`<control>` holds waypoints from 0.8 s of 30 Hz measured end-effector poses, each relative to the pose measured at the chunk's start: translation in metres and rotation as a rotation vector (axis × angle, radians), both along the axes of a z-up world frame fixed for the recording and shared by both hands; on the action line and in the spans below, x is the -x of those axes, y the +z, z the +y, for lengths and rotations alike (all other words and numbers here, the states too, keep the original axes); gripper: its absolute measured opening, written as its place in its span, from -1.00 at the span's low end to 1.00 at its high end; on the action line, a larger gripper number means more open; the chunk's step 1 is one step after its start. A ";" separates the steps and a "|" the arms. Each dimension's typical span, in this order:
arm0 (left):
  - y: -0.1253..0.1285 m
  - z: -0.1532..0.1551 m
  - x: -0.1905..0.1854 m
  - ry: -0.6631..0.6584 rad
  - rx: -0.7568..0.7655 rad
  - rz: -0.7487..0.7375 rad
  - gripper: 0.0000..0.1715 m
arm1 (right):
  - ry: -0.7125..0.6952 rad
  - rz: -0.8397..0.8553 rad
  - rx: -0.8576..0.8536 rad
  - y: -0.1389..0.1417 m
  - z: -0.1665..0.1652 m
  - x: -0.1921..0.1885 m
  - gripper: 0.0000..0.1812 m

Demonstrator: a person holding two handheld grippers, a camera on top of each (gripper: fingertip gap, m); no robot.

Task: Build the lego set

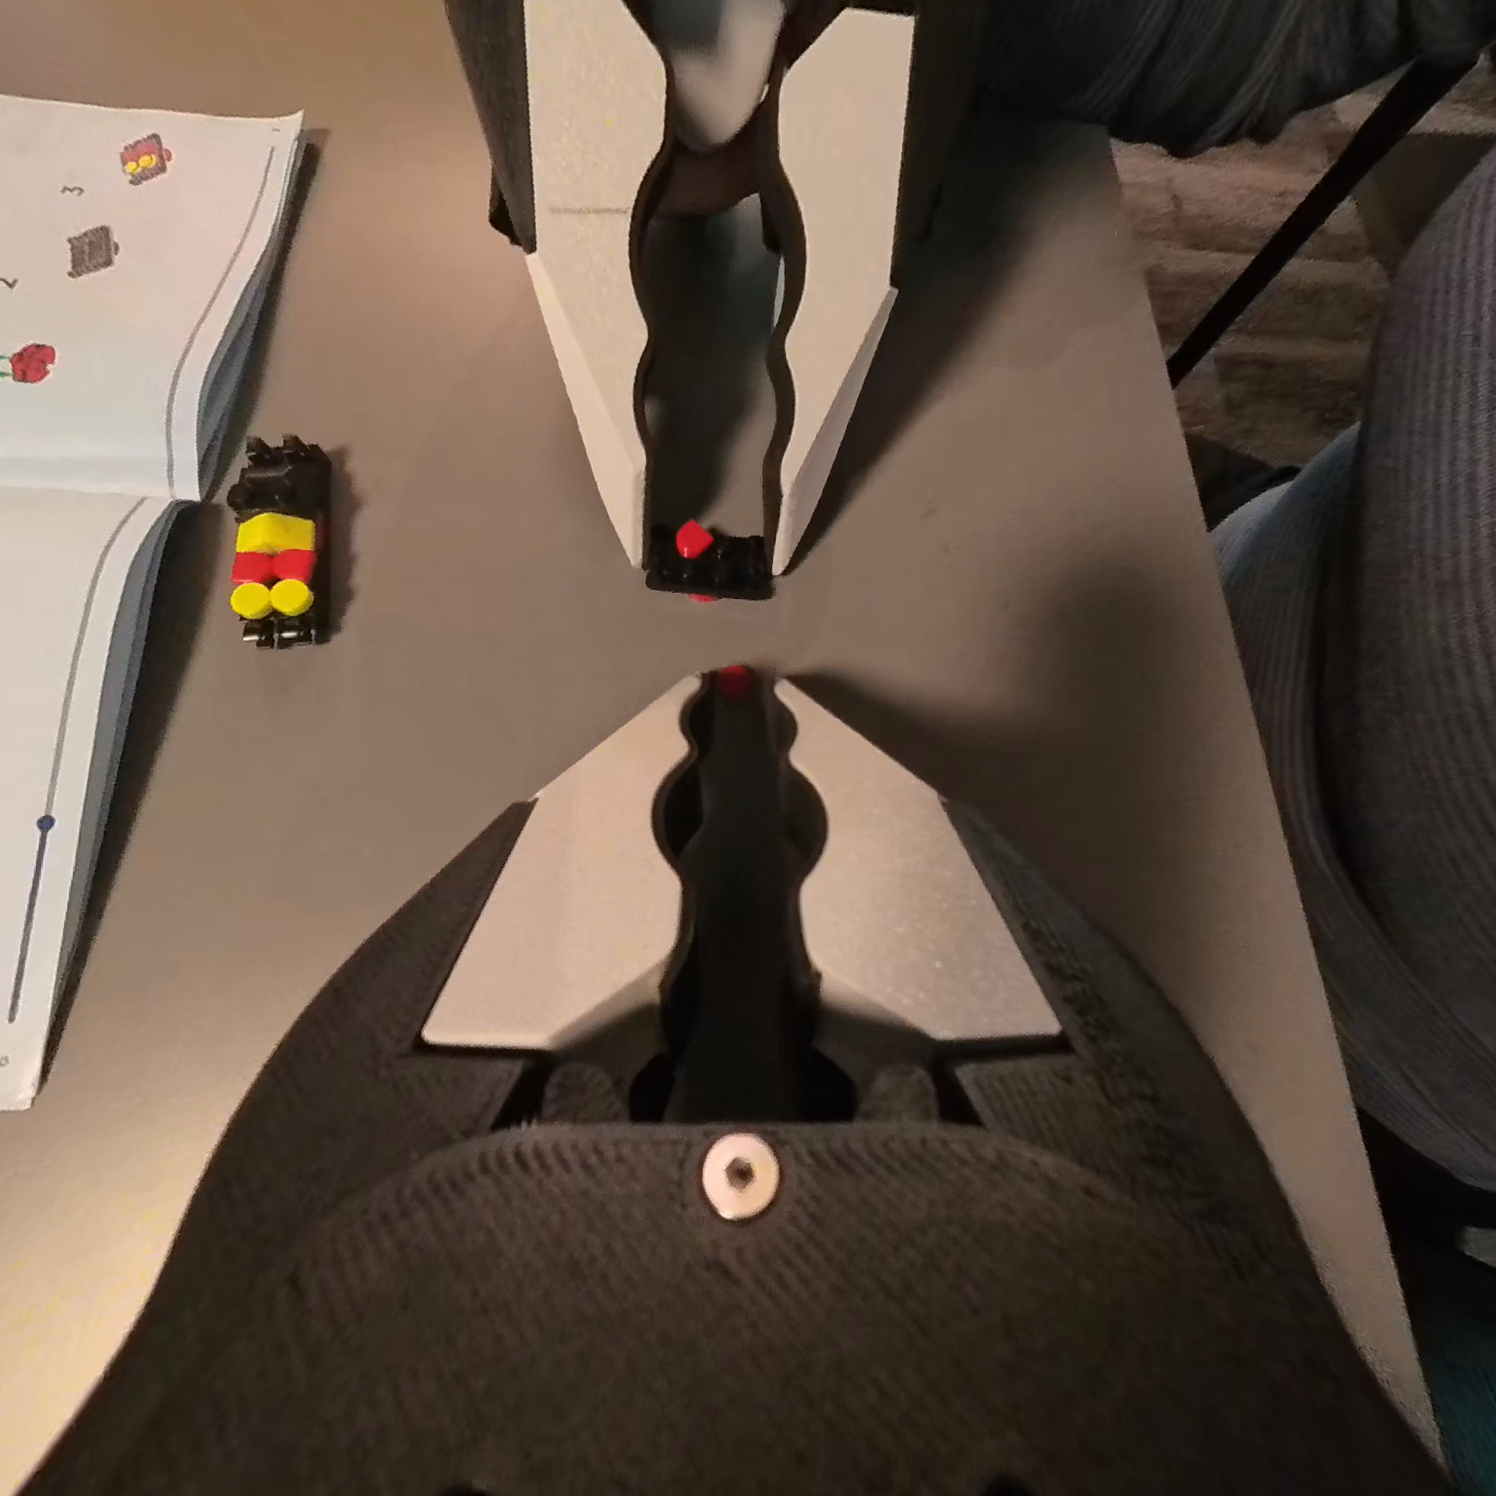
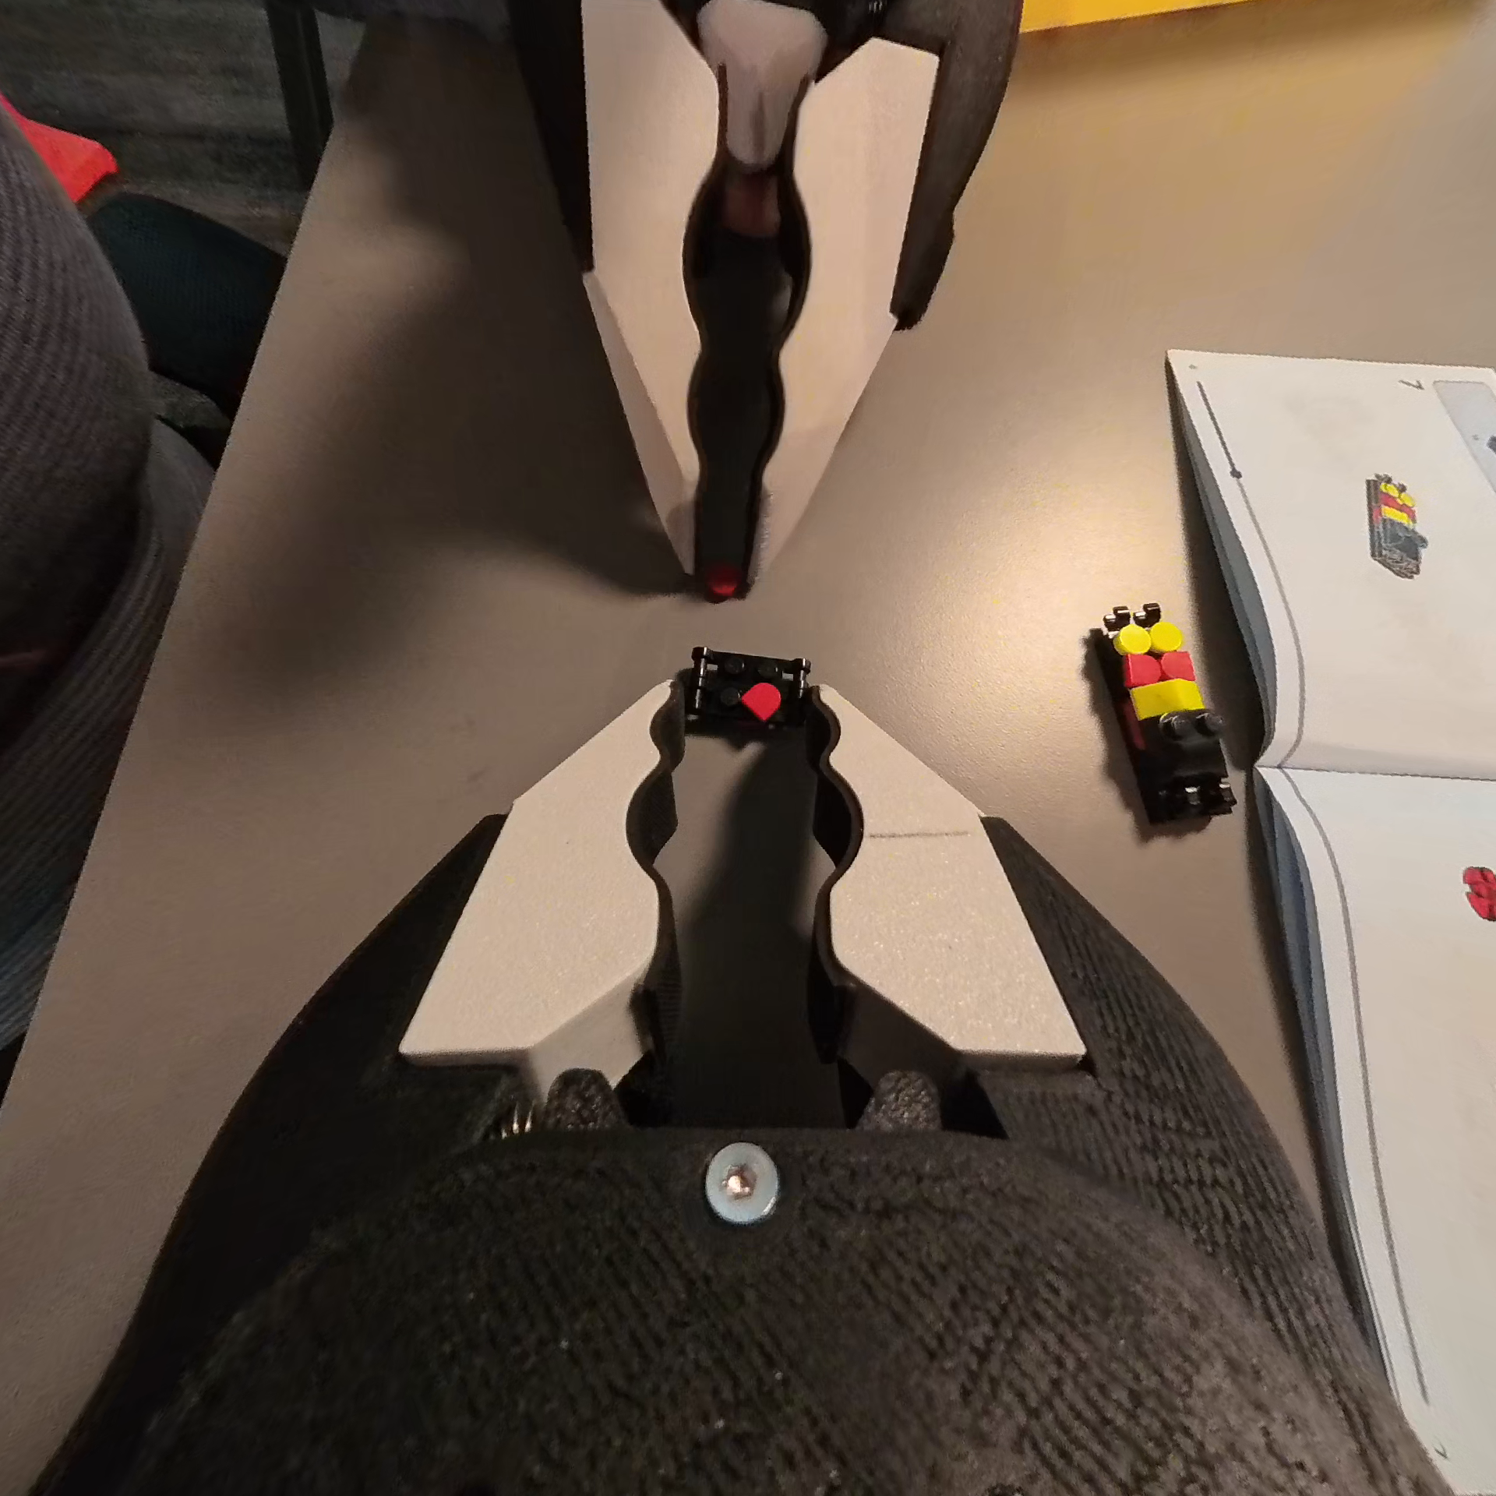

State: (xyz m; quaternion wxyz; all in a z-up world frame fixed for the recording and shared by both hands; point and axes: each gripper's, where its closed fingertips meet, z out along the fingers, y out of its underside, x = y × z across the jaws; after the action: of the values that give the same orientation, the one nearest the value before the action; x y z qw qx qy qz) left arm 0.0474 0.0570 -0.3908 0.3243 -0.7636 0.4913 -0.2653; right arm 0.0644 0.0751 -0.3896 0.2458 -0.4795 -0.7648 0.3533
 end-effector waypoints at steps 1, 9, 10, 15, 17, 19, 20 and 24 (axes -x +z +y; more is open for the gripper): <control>0.000 0.000 0.000 -0.003 -0.003 0.004 -0.91 | 0.000 0.000 0.000 0.000 0.000 0.000 -0.69; 0.010 0.009 -0.006 0.045 -0.044 -0.049 -0.92 | 0.006 0.001 -0.002 0.000 -0.004 0.002 -0.69; 0.014 0.011 -0.008 0.057 -0.059 -0.074 -0.92 | 0.008 0.001 -0.002 0.000 -0.005 0.003 -0.69; 0.015 0.016 -0.013 0.081 -0.074 -0.067 -0.92 | 0.021 0.001 -0.003 0.000 -0.009 0.004 -0.69; 0.013 0.015 -0.014 0.080 -0.064 -0.062 -0.92 | 0.024 0.001 -0.003 0.000 -0.011 0.005 -0.69; 0.013 0.014 -0.015 0.076 -0.053 -0.065 -0.92 | 0.025 0.001 -0.003 0.000 -0.011 0.005 -0.69; 0.012 0.013 -0.016 0.072 -0.048 -0.062 -0.92 | 0.025 0.001 -0.003 0.000 -0.011 0.005 -0.69; 0.008 0.010 -0.016 0.066 -0.024 -0.040 -0.92 | 0.026 0.001 -0.002 0.000 -0.011 0.005 -0.69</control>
State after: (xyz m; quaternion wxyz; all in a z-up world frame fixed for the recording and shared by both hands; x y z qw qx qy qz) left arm 0.0634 0.0673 -0.3832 0.3515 -0.7700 0.4625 -0.2639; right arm 0.0593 0.0637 -0.3895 0.2420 -0.4691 -0.7712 0.3558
